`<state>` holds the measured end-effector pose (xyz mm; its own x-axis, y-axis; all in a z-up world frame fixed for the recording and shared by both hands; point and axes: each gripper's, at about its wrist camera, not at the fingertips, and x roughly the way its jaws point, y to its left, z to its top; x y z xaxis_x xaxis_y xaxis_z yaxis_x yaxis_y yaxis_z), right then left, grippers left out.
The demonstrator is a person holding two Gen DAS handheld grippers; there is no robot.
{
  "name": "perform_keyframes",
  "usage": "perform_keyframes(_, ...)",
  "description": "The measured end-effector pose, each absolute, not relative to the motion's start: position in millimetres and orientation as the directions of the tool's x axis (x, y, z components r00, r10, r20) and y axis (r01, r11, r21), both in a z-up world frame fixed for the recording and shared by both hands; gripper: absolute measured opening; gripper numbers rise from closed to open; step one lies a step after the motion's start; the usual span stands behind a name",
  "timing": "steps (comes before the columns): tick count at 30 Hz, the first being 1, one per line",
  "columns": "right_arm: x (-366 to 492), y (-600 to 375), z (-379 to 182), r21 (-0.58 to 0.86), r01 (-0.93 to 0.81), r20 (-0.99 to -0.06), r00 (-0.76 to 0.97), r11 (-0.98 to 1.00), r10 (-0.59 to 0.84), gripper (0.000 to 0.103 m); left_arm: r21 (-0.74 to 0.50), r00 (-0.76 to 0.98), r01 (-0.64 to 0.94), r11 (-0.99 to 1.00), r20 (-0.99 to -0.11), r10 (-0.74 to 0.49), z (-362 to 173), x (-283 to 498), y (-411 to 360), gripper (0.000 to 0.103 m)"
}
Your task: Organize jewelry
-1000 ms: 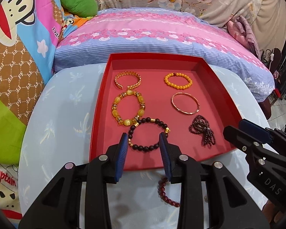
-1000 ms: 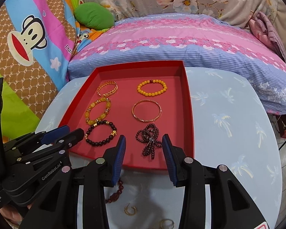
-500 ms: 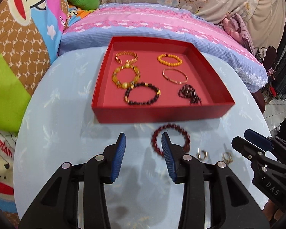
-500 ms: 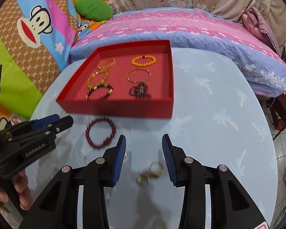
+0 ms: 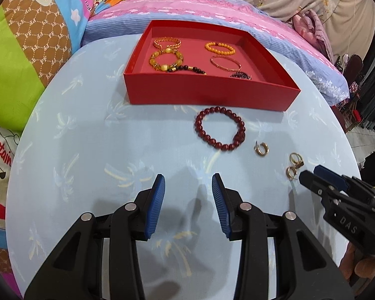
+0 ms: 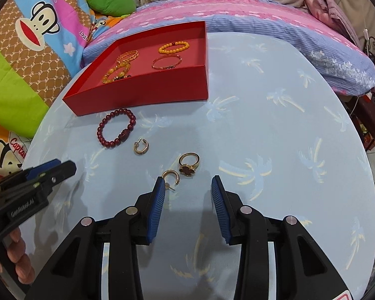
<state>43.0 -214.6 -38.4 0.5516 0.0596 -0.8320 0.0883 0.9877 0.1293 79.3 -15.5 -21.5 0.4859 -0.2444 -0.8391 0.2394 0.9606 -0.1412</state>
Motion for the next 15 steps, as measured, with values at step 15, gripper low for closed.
perform_keyframes(15,60.8,-210.0,-46.4,0.111,0.091,-0.833,0.552,0.99,0.043,0.021,-0.146,0.479,0.233,0.961,-0.843,-0.244,-24.6,72.3,-13.3,0.04)
